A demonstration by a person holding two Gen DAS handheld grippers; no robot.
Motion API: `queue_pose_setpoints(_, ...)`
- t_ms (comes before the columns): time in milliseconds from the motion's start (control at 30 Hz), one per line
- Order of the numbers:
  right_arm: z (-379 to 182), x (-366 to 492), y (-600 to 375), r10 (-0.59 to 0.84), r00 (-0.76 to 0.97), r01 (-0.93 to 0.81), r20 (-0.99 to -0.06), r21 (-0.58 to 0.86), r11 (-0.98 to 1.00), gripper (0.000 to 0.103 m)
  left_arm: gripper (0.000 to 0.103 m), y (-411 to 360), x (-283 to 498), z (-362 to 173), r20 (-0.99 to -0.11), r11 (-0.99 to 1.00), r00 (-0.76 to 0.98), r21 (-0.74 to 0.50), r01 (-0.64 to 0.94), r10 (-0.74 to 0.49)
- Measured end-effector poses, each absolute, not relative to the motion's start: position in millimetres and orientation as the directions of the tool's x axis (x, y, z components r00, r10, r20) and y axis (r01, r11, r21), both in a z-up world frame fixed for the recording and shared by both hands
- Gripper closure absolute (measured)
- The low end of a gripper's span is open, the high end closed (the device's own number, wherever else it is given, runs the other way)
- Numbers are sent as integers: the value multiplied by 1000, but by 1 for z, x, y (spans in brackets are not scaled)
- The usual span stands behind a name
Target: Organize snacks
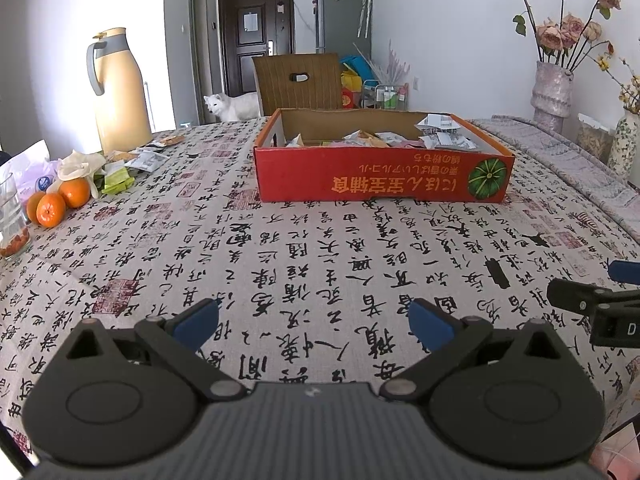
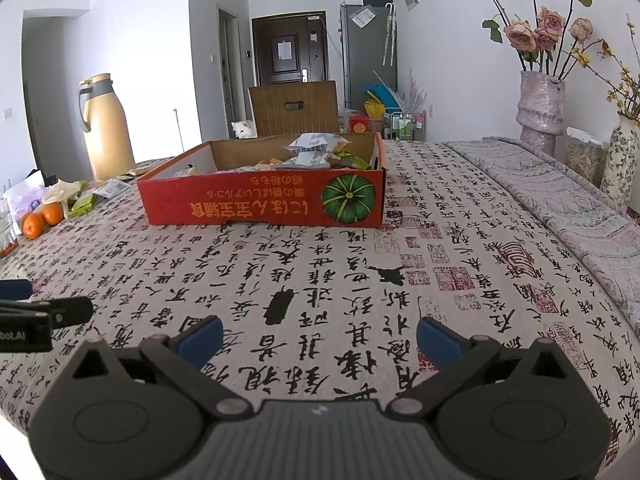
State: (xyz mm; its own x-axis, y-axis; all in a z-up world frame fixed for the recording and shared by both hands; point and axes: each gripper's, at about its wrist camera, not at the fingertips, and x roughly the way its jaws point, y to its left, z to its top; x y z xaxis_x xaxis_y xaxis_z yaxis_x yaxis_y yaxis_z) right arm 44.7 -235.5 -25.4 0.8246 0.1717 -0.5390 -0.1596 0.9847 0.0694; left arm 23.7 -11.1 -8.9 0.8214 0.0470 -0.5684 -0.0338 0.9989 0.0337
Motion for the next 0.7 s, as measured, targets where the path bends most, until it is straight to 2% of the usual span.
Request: queue_pose_setpoints(700, -27, 44, -234, 173, 823, -161, -541, 71, 984, 0, 0, -14, 22, -9, -559, 999, 828, 40, -18, 37)
